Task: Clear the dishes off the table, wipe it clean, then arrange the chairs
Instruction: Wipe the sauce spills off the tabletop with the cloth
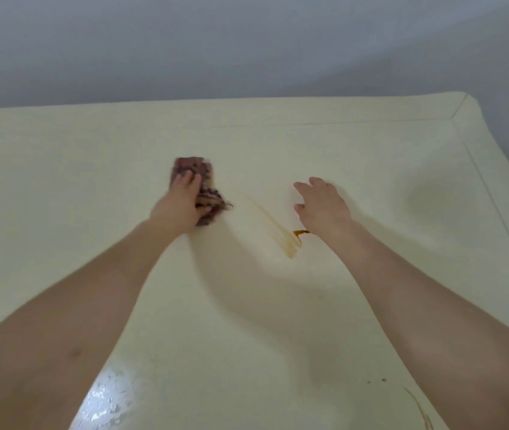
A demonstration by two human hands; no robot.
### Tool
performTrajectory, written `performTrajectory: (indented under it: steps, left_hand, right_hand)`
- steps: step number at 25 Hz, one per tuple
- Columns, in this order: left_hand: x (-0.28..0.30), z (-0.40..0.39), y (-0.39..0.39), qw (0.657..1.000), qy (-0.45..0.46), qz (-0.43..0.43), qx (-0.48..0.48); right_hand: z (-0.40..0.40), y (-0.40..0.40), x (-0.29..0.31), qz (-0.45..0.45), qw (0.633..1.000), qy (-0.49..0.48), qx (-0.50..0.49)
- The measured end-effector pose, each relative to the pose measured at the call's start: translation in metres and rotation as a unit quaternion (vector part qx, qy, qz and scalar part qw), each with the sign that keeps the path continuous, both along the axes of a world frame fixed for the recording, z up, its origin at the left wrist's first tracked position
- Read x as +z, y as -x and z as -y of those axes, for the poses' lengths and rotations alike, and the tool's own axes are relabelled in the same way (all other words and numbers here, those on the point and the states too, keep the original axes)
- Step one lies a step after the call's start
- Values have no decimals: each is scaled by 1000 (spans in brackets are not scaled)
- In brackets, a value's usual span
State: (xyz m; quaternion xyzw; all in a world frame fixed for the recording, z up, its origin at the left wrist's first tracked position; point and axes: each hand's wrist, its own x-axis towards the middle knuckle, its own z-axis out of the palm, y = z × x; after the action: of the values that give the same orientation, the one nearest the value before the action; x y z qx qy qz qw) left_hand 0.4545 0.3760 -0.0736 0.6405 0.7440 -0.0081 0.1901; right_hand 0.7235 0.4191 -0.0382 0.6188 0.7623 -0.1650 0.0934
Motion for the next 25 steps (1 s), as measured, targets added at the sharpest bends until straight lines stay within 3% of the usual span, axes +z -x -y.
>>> performTrajectory:
  steps: [2,4,9,12,13,14,16,17,19,21,25]
  left_hand:
    - [-2,-28,23,998,15,-11,60]
    - [5,-42,23,999,5,-12,42]
    - [4,15,-66,971,-7,71,-227]
    - [3,9,-54,937,-22,111,-331]
    - [4,-8,-35,937,-38,146,-314]
    - [5,-27,-14,952,-54,105,-281]
    - [11,-64,22,988,-20,-59,-139]
    - [11,-79,34,996,6,-73,-56]
    - [16,-89,34,998,13,-64,3]
    - [20,-79,13,999,-2,-26,-21]
    - [15,-12,-46,975,-9,46,-219]
  right_hand:
    - [-12,5,-5,18,1000,-5,0]
    - [-19,13,-7,27,1000,-9,-8]
    - [-20,17,-2,48,999,15,-1]
    - [-21,16,-2,46,999,18,-6]
    - [-22,16,-3,42,999,14,-12]
    - [-22,16,-5,35,999,15,-19]
    - [-17,15,-11,21,999,9,-24]
    - [-16,14,-12,18,999,7,-29]
    - [-15,13,-13,4,999,6,-37]
    - [-14,14,-11,4,999,7,-32]
    - [-13,15,-7,5,999,12,-35]
